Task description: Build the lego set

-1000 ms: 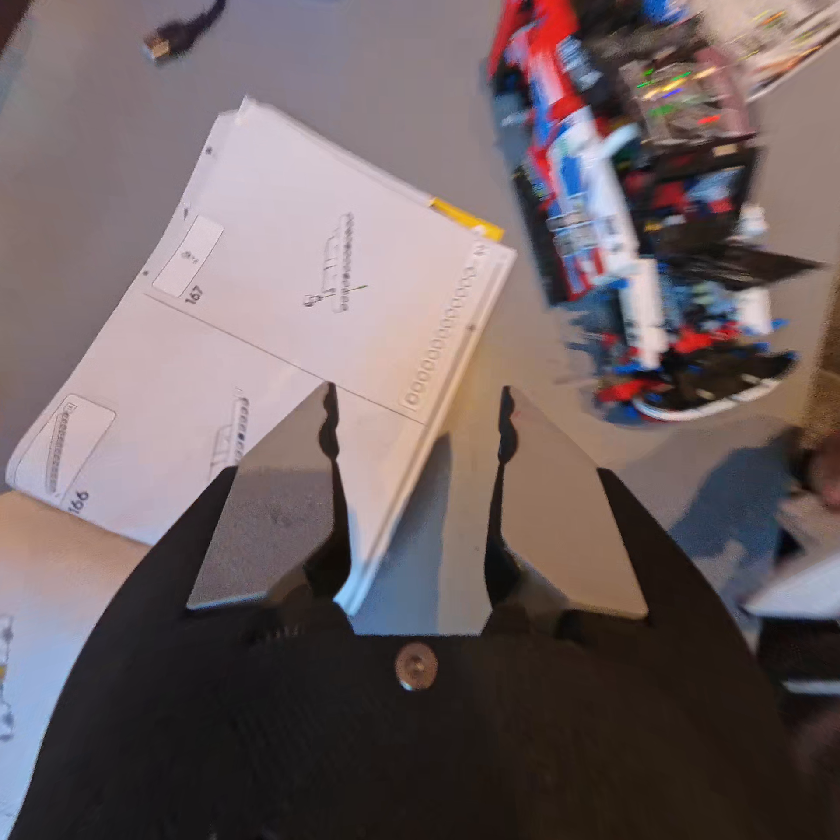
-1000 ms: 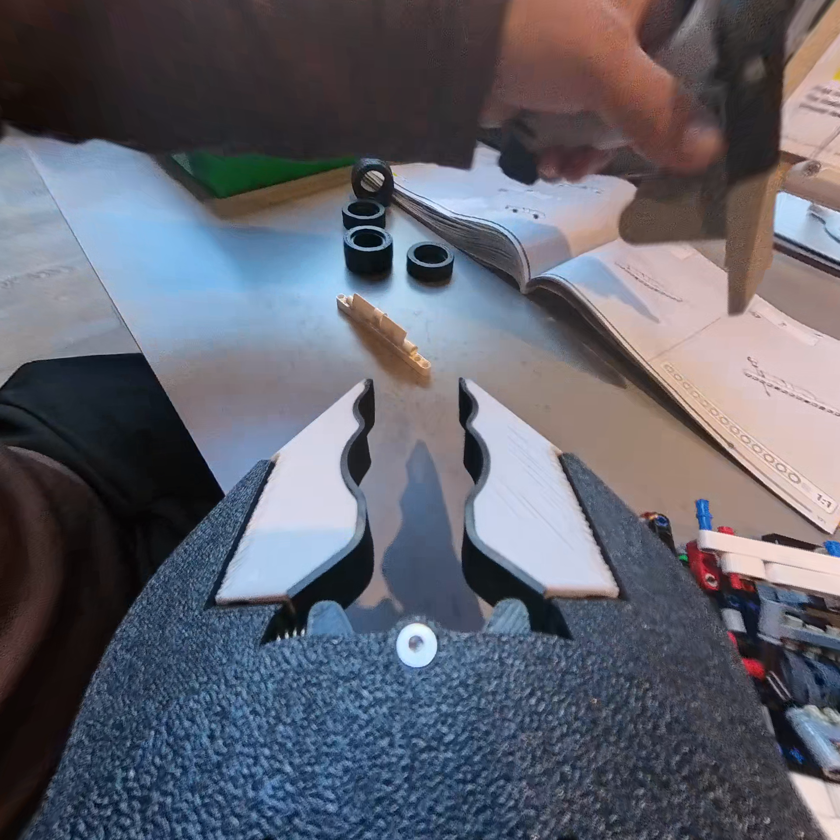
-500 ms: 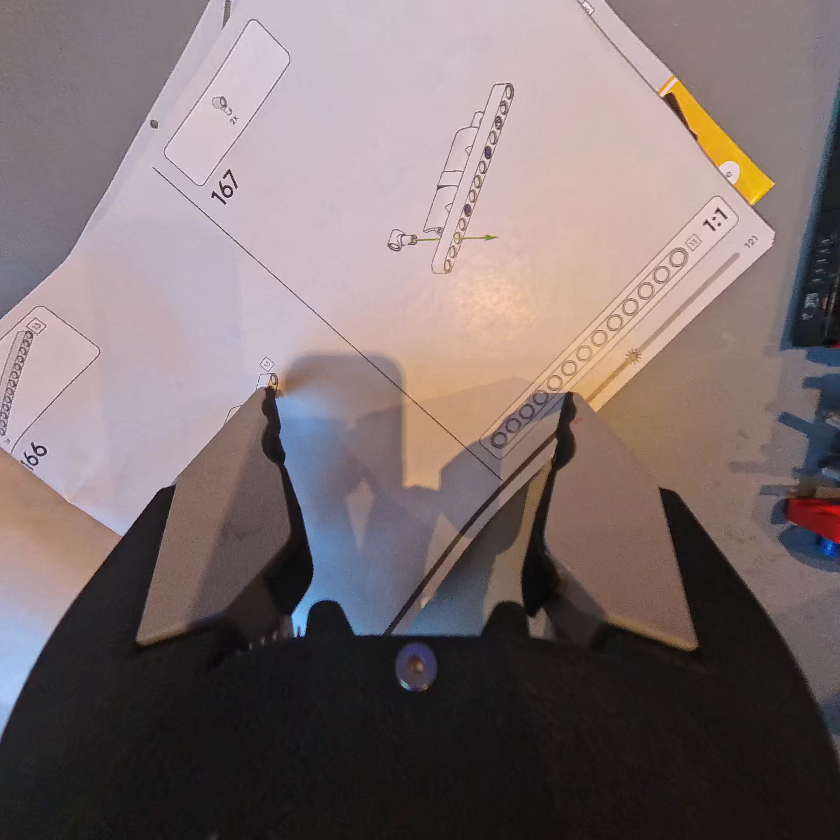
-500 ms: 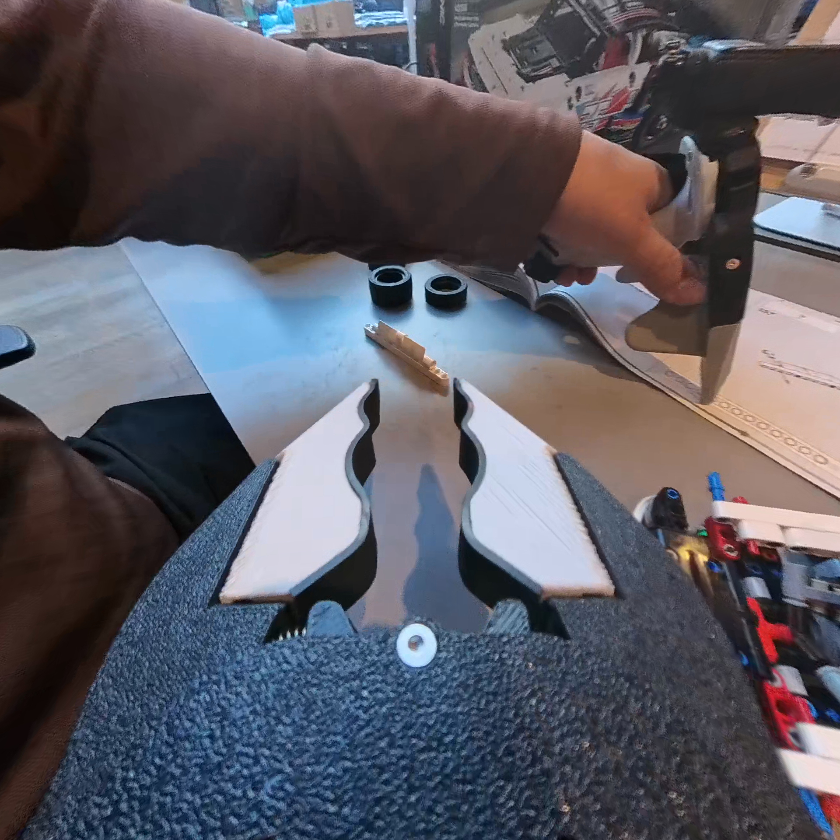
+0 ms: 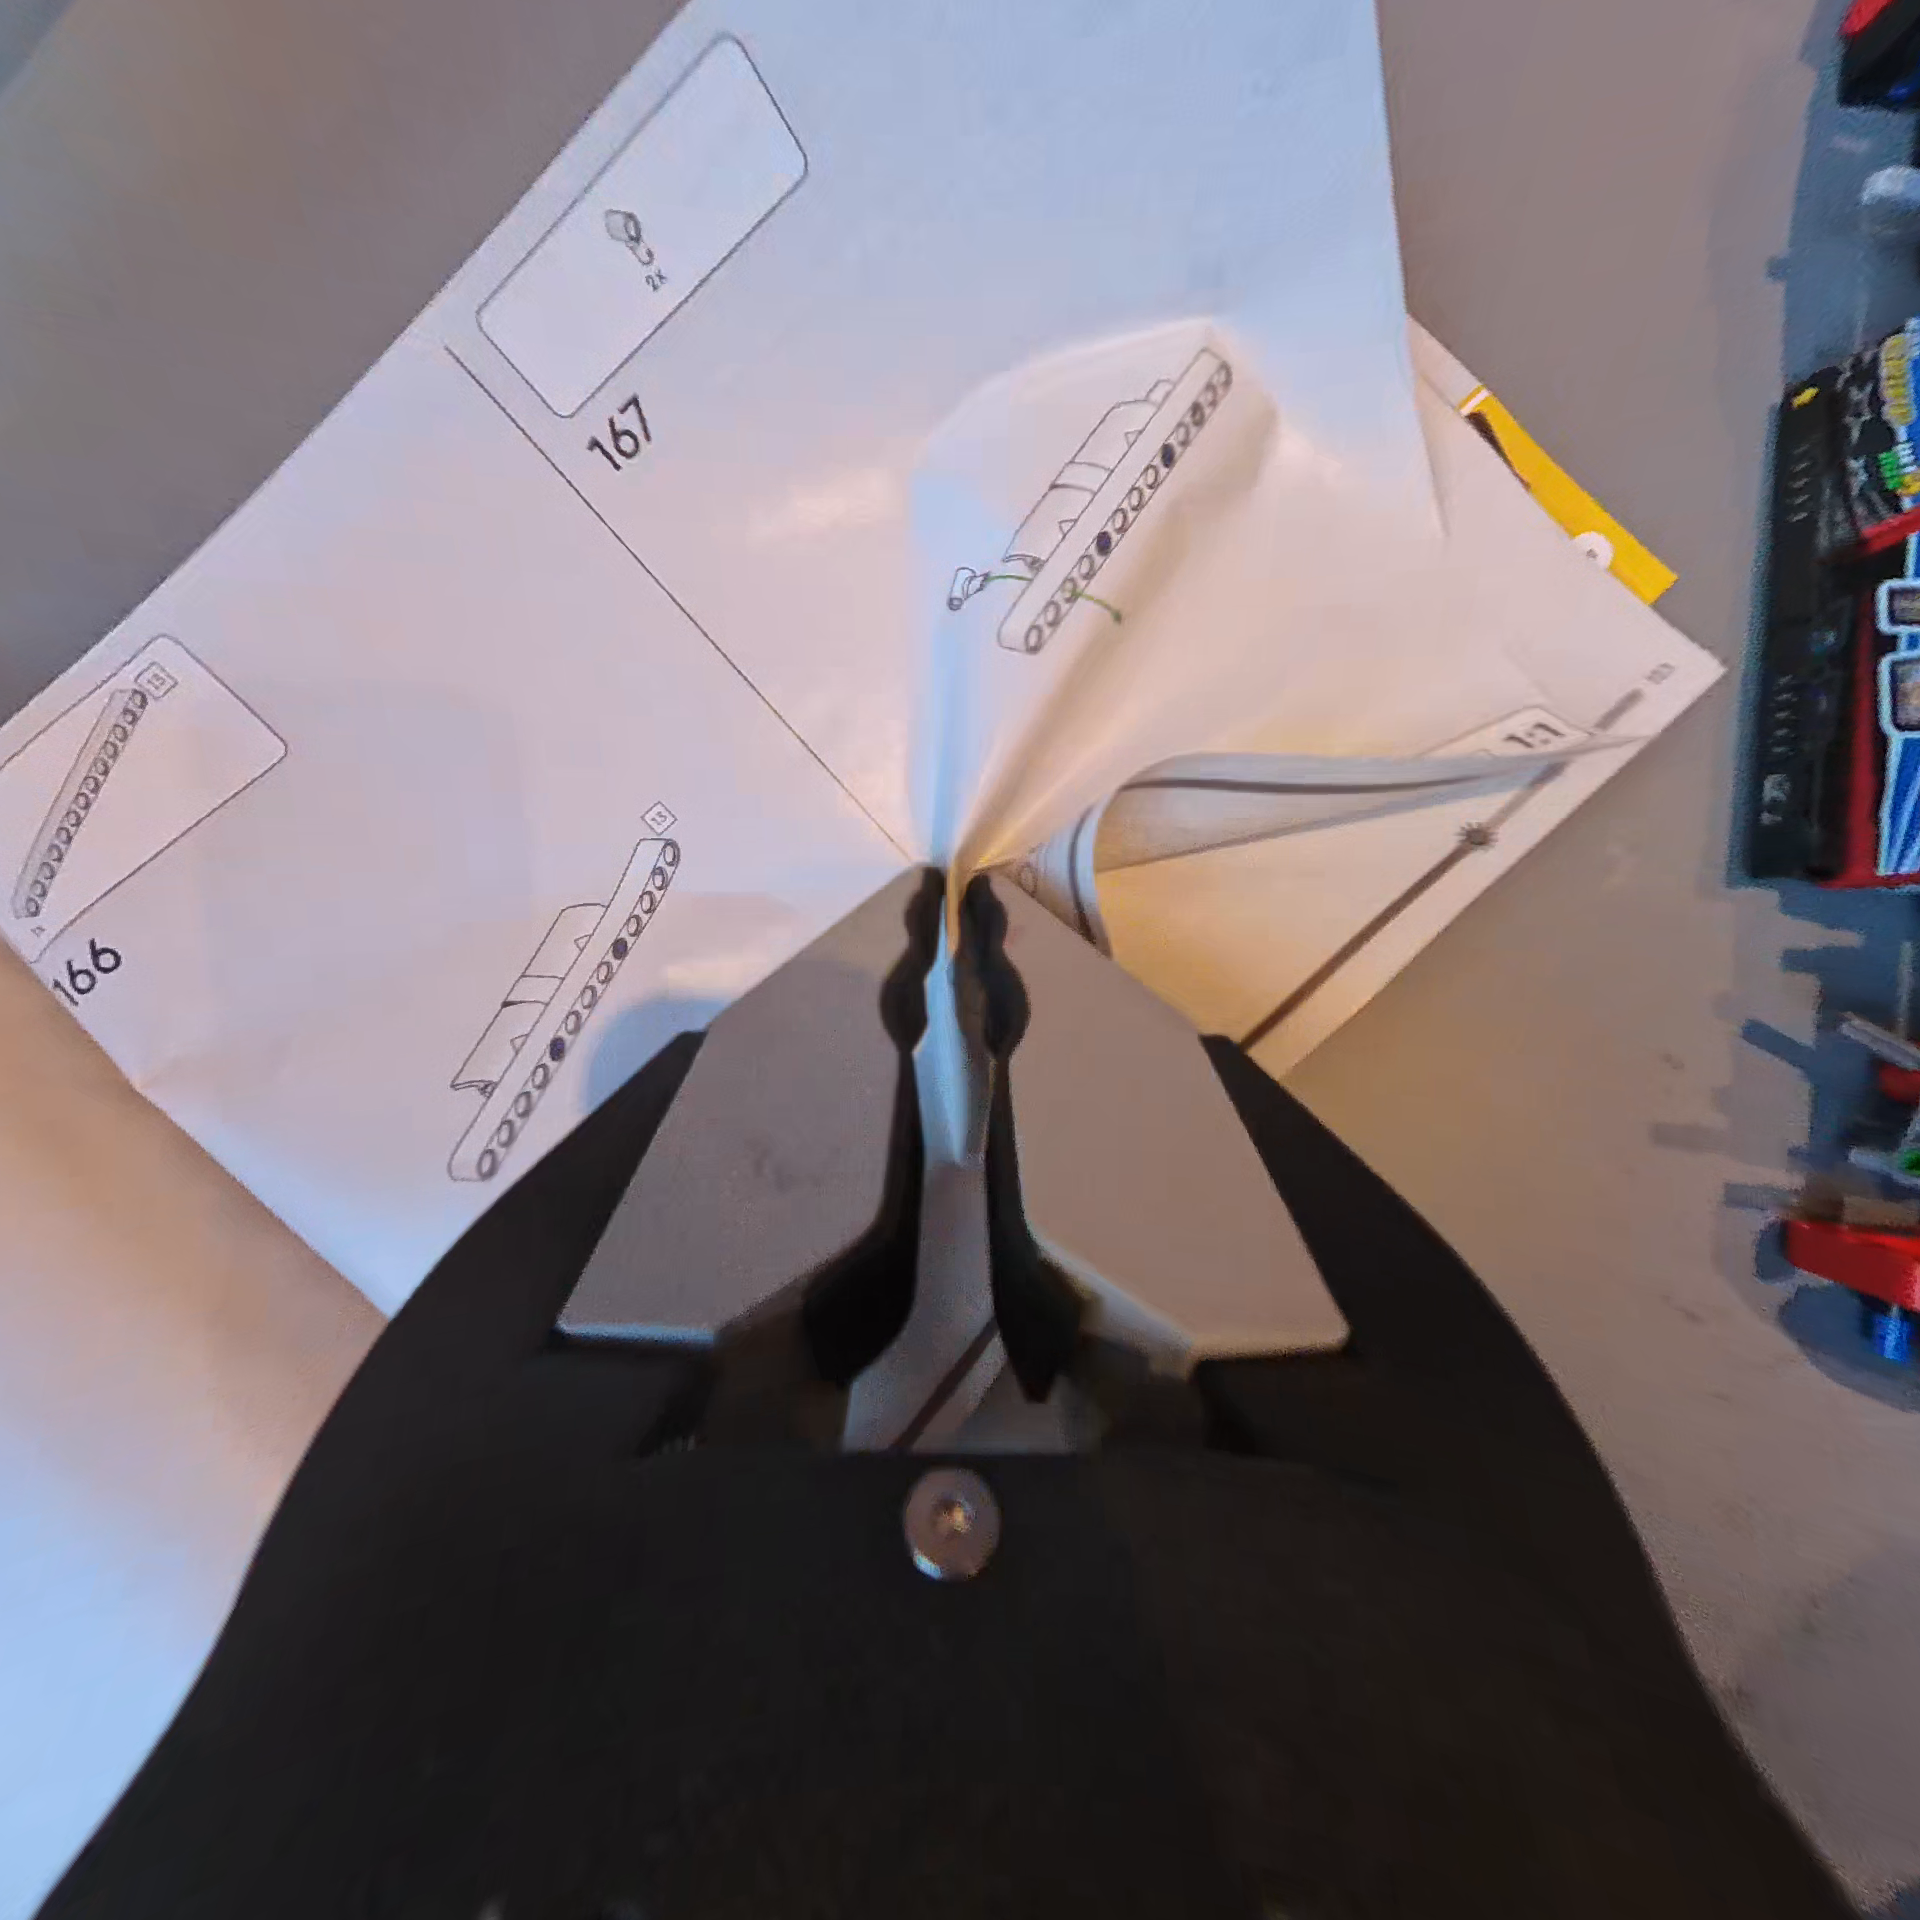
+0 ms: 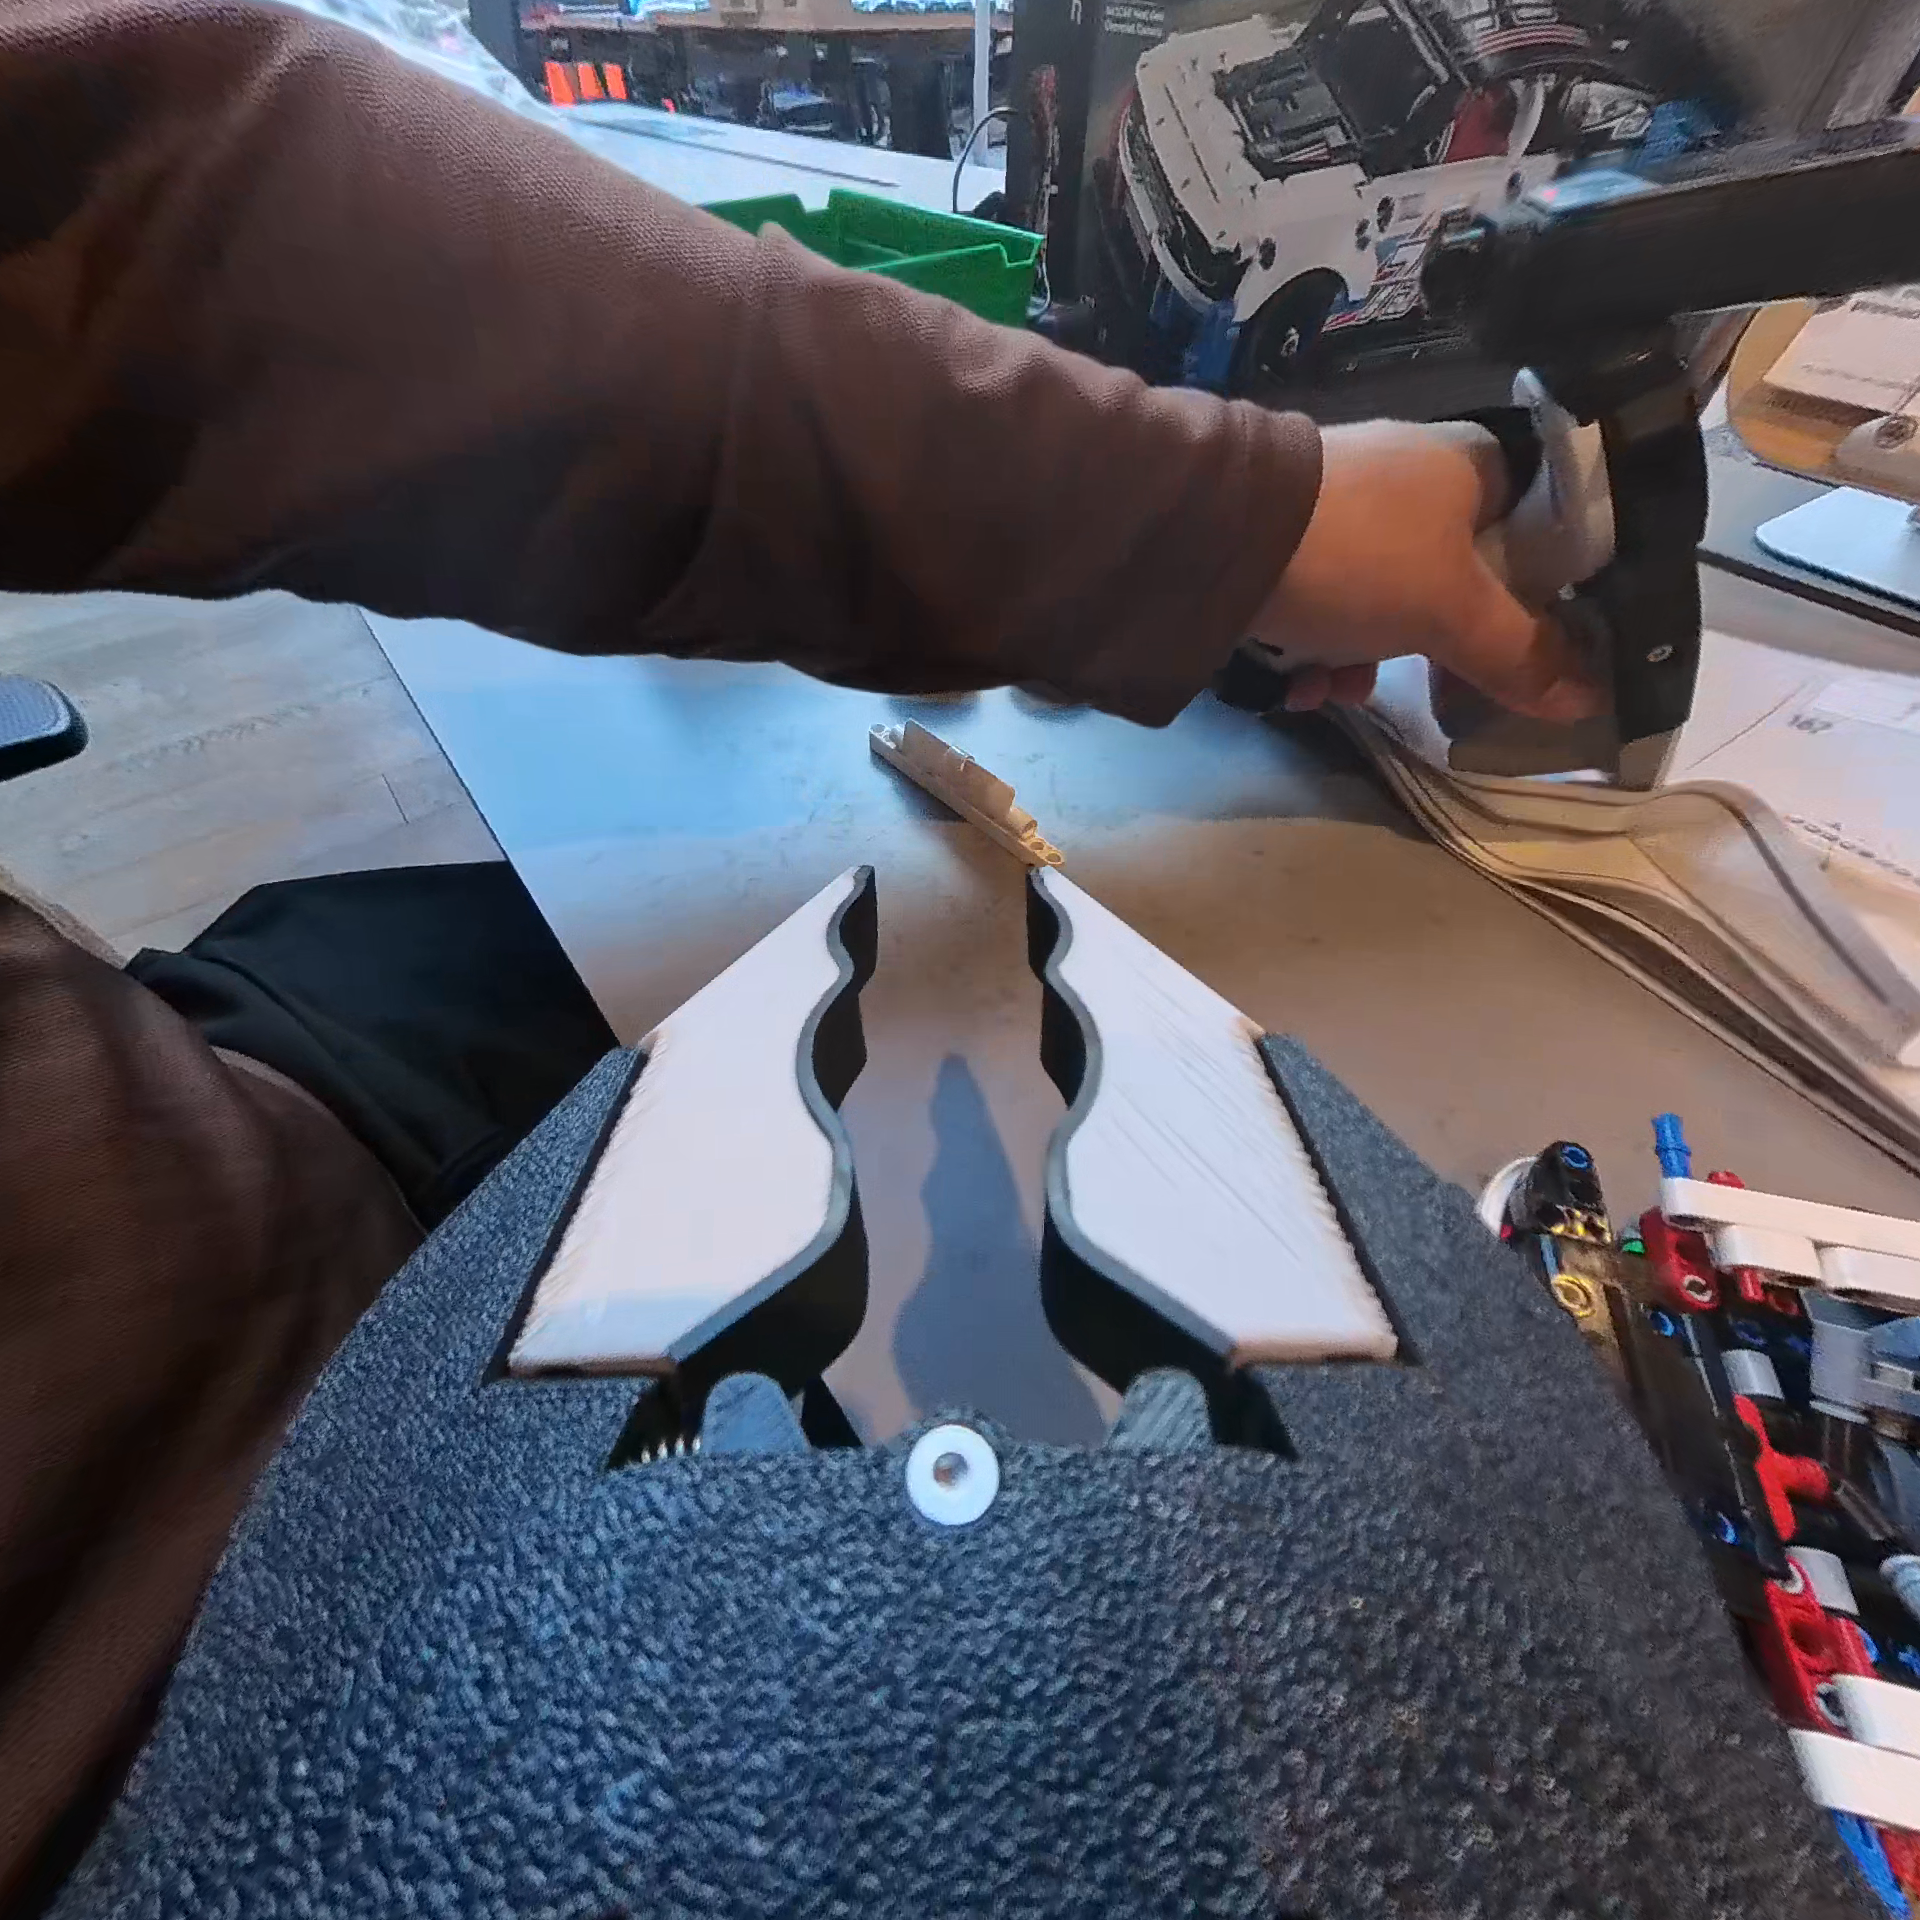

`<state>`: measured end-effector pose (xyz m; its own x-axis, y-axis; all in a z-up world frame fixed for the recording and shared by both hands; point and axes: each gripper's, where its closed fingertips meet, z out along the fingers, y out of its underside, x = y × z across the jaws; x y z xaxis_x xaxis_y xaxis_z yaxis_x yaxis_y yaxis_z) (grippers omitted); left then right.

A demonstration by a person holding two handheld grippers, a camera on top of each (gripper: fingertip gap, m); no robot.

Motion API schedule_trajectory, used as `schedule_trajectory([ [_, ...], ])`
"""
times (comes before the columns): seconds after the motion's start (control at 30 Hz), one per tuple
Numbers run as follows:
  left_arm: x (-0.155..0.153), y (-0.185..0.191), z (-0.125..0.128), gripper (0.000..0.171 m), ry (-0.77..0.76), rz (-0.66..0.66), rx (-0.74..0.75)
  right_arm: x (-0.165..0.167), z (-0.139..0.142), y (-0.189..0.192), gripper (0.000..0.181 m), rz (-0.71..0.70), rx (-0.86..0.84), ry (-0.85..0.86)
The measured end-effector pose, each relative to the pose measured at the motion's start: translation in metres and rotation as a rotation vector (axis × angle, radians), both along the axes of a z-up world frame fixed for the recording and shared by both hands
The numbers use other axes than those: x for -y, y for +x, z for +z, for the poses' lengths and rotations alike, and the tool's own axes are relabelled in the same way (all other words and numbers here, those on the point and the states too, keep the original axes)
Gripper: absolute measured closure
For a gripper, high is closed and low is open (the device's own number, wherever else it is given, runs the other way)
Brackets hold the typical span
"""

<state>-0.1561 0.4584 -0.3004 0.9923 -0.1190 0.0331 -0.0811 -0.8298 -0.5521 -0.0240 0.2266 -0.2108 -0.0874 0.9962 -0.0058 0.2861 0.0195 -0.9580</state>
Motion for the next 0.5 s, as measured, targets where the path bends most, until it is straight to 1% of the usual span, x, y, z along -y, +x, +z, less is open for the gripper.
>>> schedule_trajectory([
  [0.1, 0.000, -0.001, 0.000, 0.171, 0.015, 0.004, 0.024, -0.001, -0.002, 0.001, 0.152, -0.012, 0.019, 0.023],
  [0.17, 0.001, -0.001, 0.001, 0.171, 0.018, 0.021, 0.097, -0.010, 0.000, 0.003, 0.153, -0.044, 0.030, 0.028],
  [0.2, 0.002, -0.002, 0.001, 0.171, 0.023, 0.030, 0.139, -0.014, 0.008, 0.005, 0.150, -0.041, 0.008, 0.003],
  [0.27, 0.005, -0.003, 0.007, 0.171, 0.047, 0.035, 0.221, -0.027, 0.036, 0.012, 0.147, -0.041, -0.103, -0.107],
  [0.33, 0.006, -0.004, 0.022, 0.171, 0.124, 0.024, 0.262, -0.045, 0.064, 0.023, 0.146, -0.043, -0.222, -0.235],
  [0.4, 0.010, -0.006, 0.039, 0.171, 0.182, 0.014, 0.286, -0.062, 0.085, 0.034, 0.132, -0.030, -0.322, -0.349],
  [0.43, 0.012, -0.008, 0.048, 0.171, 0.215, 0.012, 0.292, -0.067, 0.096, 0.040, 0.131, 0.000, -0.383, -0.410],
  [0.5, 0.019, -0.014, 0.067, 0.171, 0.282, 0.017, 0.315, -0.071, 0.128, 0.057, 0.135, 0.133, -0.563, -0.576],
])
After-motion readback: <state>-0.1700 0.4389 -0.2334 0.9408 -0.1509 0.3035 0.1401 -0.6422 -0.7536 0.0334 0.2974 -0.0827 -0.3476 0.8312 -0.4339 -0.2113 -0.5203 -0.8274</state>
